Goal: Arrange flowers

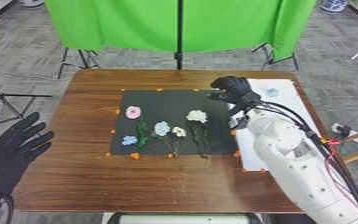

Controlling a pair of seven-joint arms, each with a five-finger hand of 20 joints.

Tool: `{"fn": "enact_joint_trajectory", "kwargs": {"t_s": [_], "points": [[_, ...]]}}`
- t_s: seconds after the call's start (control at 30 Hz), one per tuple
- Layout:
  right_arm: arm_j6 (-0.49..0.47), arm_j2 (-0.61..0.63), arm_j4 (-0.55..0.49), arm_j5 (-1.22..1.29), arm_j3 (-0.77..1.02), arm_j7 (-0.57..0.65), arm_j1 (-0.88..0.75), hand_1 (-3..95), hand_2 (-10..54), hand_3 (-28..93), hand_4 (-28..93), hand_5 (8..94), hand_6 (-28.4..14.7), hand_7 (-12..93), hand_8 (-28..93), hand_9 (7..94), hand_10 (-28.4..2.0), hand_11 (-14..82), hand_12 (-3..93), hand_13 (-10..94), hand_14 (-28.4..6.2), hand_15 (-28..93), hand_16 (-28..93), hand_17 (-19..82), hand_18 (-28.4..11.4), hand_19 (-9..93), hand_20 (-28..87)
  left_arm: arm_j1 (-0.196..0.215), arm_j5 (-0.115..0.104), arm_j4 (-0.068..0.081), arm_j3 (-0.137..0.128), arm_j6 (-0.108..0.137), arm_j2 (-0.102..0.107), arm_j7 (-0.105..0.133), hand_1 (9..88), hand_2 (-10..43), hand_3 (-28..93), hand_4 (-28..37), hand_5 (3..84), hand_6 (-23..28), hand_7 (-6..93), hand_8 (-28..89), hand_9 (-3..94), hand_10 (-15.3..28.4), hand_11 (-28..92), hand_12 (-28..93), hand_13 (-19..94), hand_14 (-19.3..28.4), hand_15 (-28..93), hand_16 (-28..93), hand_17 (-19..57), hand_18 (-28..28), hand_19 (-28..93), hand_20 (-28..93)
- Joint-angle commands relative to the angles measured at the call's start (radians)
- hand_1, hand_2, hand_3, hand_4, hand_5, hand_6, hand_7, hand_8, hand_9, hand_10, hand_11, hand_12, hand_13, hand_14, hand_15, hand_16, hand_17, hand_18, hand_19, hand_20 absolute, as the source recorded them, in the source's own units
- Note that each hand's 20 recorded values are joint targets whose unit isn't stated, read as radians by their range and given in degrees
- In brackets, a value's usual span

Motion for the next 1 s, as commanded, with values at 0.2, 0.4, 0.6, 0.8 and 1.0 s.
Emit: {"fn": "enact_joint_trajectory", "kwargs": {"t_s": [0.2,0.4,0.6,0.8,1.0], "points": [[-0.173,0.146,0.156,-0.118,0.030,0.120,0.100,16.5,-1.8,90,-28,23.3,-5.6,16,-13,19.4,-12.3,7.2,18.0,21,-17.5,1,17,9,-20.6,46,13,0.016,-0.010,0.004,-0.002,0.005,0.013,-0.001,23.4,-4.5,70,-28.3,29.2,0.8,22.9,-11,23.3,10.2,21,15,22,14.1,30,1,-10.2,23.2,45,6],[-0.201,0.133,0.217,-0.103,0.014,0.152,0.112,18.7,-5.2,89,-28,21.4,-5.8,15,-12,18.6,-12.8,6.6,18.7,23,-17.0,1,15,10,-20.9,46,11,0.014,-0.002,0.002,-0.007,-0.003,-0.002,-0.008,23.3,-4.5,70,-28.3,29.1,0.7,22.9,-11,23.3,10.2,21,15,22,14.1,30,1,-10.2,23.2,45,6],[-0.189,0.110,0.296,-0.075,-0.012,0.205,0.155,24.5,-5.8,90,-28,26.0,-5.8,21,-16,25.7,-13.3,13.8,15.2,36,-12.5,10,12,16,-19.3,49,9,0.007,-0.001,0.005,-0.002,-0.007,0.000,-0.013,23.3,-4.6,70,-28.3,29.2,0.9,22.7,-11,23.3,10.2,21,15,22,14.1,30,1,-10.2,23.2,45,6],[-0.051,0.114,0.336,-0.081,-0.044,0.212,0.164,32.4,-4.8,89,-28,35.0,-4.6,26,-19,40.4,-12.6,24.8,15.0,57,-6.2,26,11,26,-13.8,60,12,0.007,-0.001,0.004,-0.002,-0.006,-0.002,-0.014,23.4,-4.5,70,-28.3,29.1,0.8,22.7,-11,23.1,10.2,21,15,22,14.2,30,1,-10.2,23.2,45,6],[-0.163,0.119,0.284,-0.129,0.002,0.136,0.121,55.6,-8.8,81,-28,65.7,-2.0,54,-15,80.8,-4.7,23.9,42.7,88,1.0,35,33,42,-11.7,80,34,0.014,0.001,0.002,-0.005,-0.005,-0.010,-0.012,23.5,-4.3,70,-28.3,29.1,0.8,22.7,-11,23.1,10.1,21,15,22,14.1,30,1,-10.2,23.2,45,6]]}}
